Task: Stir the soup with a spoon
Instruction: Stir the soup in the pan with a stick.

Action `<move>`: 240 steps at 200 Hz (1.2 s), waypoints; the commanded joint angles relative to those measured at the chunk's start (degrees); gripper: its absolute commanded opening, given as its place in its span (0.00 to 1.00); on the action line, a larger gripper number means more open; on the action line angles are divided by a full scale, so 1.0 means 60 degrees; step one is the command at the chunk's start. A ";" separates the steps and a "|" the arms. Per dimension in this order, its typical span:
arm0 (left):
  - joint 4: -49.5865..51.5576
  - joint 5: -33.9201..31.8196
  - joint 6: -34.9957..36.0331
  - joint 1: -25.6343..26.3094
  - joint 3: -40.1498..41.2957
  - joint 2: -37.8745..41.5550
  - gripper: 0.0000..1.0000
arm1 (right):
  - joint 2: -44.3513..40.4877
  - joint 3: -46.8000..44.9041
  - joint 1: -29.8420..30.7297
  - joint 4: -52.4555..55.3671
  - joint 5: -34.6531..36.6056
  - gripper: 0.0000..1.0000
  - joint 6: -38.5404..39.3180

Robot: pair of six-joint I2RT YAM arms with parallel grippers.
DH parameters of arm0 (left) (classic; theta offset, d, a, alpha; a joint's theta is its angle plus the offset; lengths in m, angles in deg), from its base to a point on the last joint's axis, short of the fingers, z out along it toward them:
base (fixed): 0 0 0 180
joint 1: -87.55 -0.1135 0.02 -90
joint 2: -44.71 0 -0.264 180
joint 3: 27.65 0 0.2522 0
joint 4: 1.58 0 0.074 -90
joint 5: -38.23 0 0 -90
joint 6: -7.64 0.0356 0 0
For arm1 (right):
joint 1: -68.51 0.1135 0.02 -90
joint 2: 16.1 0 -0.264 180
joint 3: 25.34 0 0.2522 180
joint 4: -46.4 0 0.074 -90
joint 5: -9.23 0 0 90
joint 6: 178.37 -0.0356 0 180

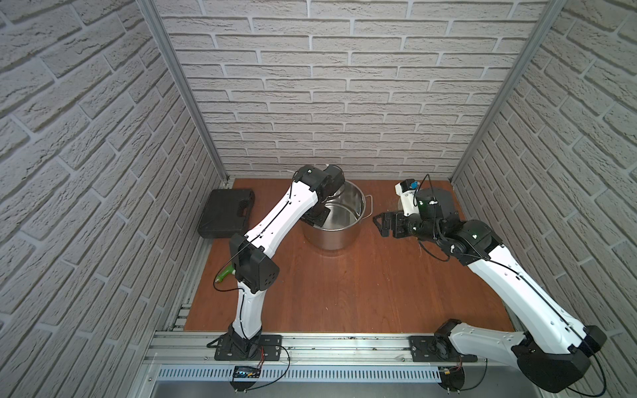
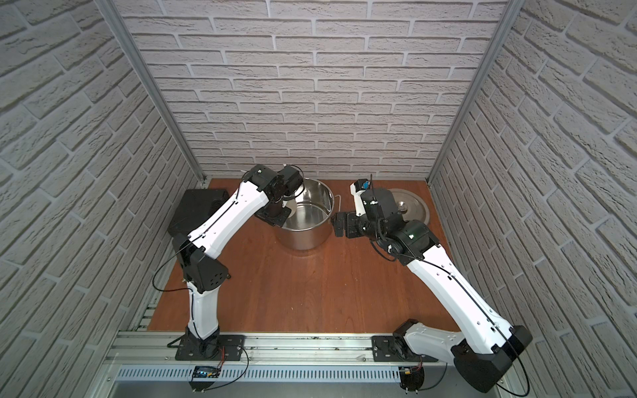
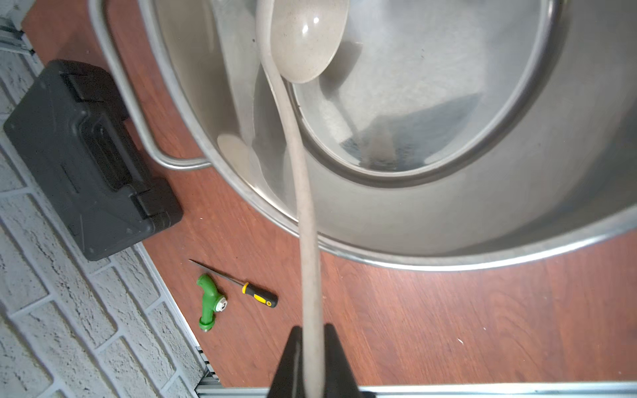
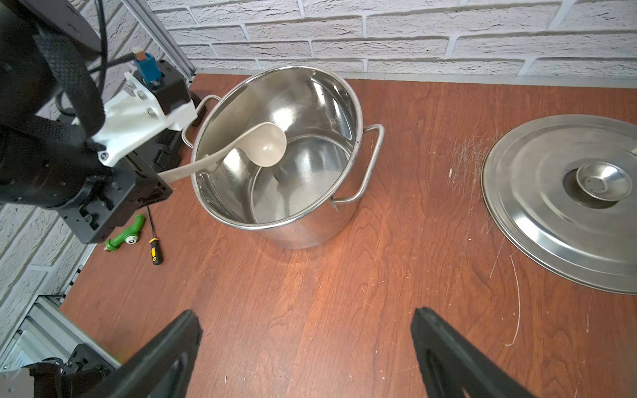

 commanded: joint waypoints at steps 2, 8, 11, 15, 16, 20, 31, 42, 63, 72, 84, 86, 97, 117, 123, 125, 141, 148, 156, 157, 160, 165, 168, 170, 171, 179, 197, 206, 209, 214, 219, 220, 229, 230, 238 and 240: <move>0.1177 -0.0343 0.0250 0.0005 -0.0699 -0.0512 0.00 | 0.0046 -0.0056 -0.0036 -0.0438 -0.0066 0.98 -0.0090; 0.1121 -0.0243 0.0273 0.0004 -0.0929 -0.0662 0.00 | 0.0064 -0.0042 -0.0029 -0.0420 -0.0058 0.98 -0.0070; 0.1089 -0.0176 0.0271 0.0025 -0.1042 -0.0730 0.00 | 0.0072 -0.0036 -0.0031 -0.0423 -0.0058 0.98 -0.0070; 0.1061 -0.0088 0.0254 0.0027 -0.1227 -0.0851 0.00 | 0.0080 -0.0029 -0.0028 -0.0409 -0.0059 0.98 -0.0048; 0.1059 -0.0064 0.0252 0.0038 -0.1267 -0.0863 0.00 | 0.0087 -0.0028 -0.0028 -0.0409 -0.0059 0.98 -0.0055; 0.1034 0.0031 0.0264 0.0063 -0.1440 -0.0972 0.00 | 0.0105 -0.0020 -0.0028 -0.0408 -0.0058 0.98 -0.0050; 0.0966 0.0224 0.0252 0.0186 -0.1886 -0.1220 0.00 | 0.0137 0.0011 -0.0027 -0.0378 -0.0073 0.98 -0.0015; 0.0871 0.0449 0.0244 0.0345 -0.2195 -0.1406 0.00 | 0.0189 0.0043 -0.0034 -0.0337 -0.0063 0.99 0.0047; 0.0682 0.0845 0.0143 0.0650 -0.2359 -0.1550 0.00 | 0.0276 0.0112 -0.0027 -0.0254 -0.0016 0.99 0.0212; 0.0594 0.0997 0.0087 0.0784 -0.2313 -0.1547 0.00 | 0.0325 0.0132 -0.0042 -0.0240 -0.0038 0.99 0.0292; 0.0453 0.1233 -0.0017 0.0924 -0.2178 -0.1476 0.00 | 0.0407 0.0159 -0.0047 -0.0273 -0.0217 0.99 0.0422; 0.0426 0.1268 -0.0025 0.0944 -0.2129 -0.1469 0.00 | 0.0425 0.0162 -0.0047 -0.0276 -0.0255 0.99 0.0462; 0.0320 0.1393 -0.0081 0.1050 -0.1952 -0.1322 0.00 | 0.0541 0.0223 -0.0042 -0.0269 -0.0475 0.99 0.0604; 0.0359 0.1388 -0.0205 0.1132 -0.1428 -0.0955 0.00 | 0.0774 0.0348 -0.0043 -0.0282 -0.0950 0.99 0.0785; 0.0382 0.1356 -0.0242 0.1141 -0.1171 -0.0777 0.00 | 0.0812 0.0354 -0.0056 -0.0318 -0.1075 0.99 0.0821; 0.0383 0.1346 -0.0250 0.1145 -0.1076 -0.0719 0.00 | 0.0823 0.0357 -0.0049 -0.0331 -0.1118 0.99 0.0829; 0.0423 0.1209 -0.0328 0.1114 -0.0299 -0.0212 0.00 | 0.0914 0.0354 -0.0049 -0.0419 -0.1369 0.99 0.0854; 0.0452 0.1166 -0.0368 0.1061 0.0044 0.0017 0.00 | 0.0948 0.0332 -0.0056 -0.0449 -0.1444 0.99 0.0848; 0.0496 0.1074 -0.0400 0.0996 0.0381 0.0265 0.00 | 0.0973 0.0325 -0.0044 -0.0474 -0.1519 0.99 0.0832; 0.0498 0.1059 -0.0412 0.0983 0.0416 0.0287 0.00 | 0.0973 0.0325 -0.0043 -0.0471 -0.1529 0.99 0.0832; 0.0515 0.1025 -0.0436 0.0954 0.0547 0.0368 0.00 | 0.0977 0.0304 -0.0056 -0.0480 -0.1560 0.99 0.0825; 0.0528 0.0948 -0.0459 0.0912 0.0732 0.0515 0.00 | 0.0985 0.0297 -0.0044 -0.0521 -0.1605 0.99 0.0817; 0.0519 0.0899 -0.0457 0.0870 0.0830 0.0590 0.00 | 0.0995 0.0284 -0.0049 -0.0538 -0.1639 0.99 0.0817; 0.0520 0.0869 -0.0457 0.0840 0.0900 0.0640 0.00 | 0.0989 0.0274 -0.0044 -0.0551 -0.1651 0.99 0.0799; 0.0517 0.0862 -0.0455 0.0825 0.0917 0.0666 0.00 | 0.0996 0.0270 -0.0043 -0.0545 -0.1660 0.99 0.0801; 0.0516 0.0763 -0.0478 0.0707 0.1099 0.0822 0.00 | 0.0999 0.0234 -0.0052 -0.0591 -0.1741 0.99 0.0797; 0.0514 0.0525 -0.0413 0.0389 0.1165 0.0947 0.00 | 0.1033 0.0192 -0.0042 -0.0643 -0.1897 0.99 0.0810; 0.0504 0.0387 -0.0357 0.0241 0.1002 0.0900 0.00 | 0.1057 0.0205 -0.0053 -0.0642 -0.1946 0.99 0.0805; 0.0475 0.0342 -0.0322 0.0197 0.0953 0.0886 0.00 | 0.1060 0.0207 -0.0047 -0.0643 -0.1948 0.99 0.0803; 0.0439 0.0268 -0.0278 0.0126 0.0843 0.0823 0.00 | 0.1068 0.0207 -0.0048 -0.0626 -0.1947 0.99 0.0812; 0.0427 0.0215 -0.0213 0.0054 0.0726 0.0742 0.00 | 0.1072 0.0219 -0.0042 -0.0627 -0.1945 0.99 0.0812; 0.0427 0.0205 -0.0208 0.0044 0.0676 0.0724 0.00 | 0.1074 0.0213 -0.0042 -0.0635 -0.1946 0.99 0.0807; 0.0413 0.0143 -0.0122 -0.0075 0.0357 0.0515 0.00 | 0.1061 0.0222 -0.0044 -0.0625 -0.1948 0.99 0.0803; 0.0406 0.0132 -0.0112 -0.0079 0.0316 0.0486 0.00 | 0.1061 0.0222 -0.0044 -0.0625 -0.1948 0.99 0.0803; 0.0409 0.0068 -0.0027 -0.0139 -0.0038 0.0234 0.00 | 0.1054 0.0241 -0.0043 -0.0616 -0.1933 0.99 0.0803; 0.0415 0.0064 -0.0002 -0.0152 -0.0133 0.0167 0.00 | 0.1040 0.0244 -0.0042 -0.0610 -0.1913 0.99 0.0803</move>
